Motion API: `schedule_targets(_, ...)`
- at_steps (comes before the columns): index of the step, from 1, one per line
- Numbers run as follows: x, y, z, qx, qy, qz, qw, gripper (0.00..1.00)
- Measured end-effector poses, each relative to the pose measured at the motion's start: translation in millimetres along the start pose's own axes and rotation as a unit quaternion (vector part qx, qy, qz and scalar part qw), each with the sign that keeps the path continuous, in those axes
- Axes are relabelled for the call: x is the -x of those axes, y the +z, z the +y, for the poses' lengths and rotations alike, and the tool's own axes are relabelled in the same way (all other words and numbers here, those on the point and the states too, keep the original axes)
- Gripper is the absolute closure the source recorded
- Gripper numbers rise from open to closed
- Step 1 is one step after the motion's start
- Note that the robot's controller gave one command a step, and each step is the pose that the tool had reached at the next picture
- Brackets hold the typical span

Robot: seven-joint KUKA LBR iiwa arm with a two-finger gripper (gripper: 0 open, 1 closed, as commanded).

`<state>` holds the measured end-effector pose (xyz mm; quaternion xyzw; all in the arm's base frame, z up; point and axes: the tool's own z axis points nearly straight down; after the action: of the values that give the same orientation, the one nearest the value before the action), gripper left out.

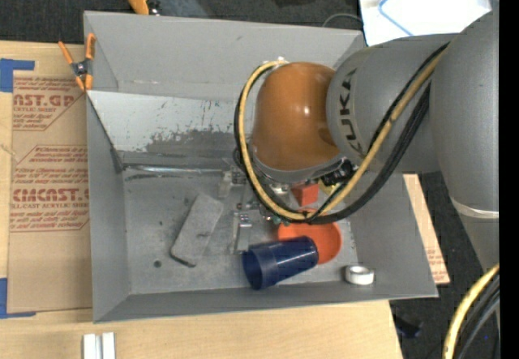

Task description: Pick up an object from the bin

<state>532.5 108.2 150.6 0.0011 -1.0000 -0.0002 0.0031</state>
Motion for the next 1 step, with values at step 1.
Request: schedule_targets(1,1.5,-4.5,-0.6,0.000,0.001,-0.0033,1.0000,0.00)
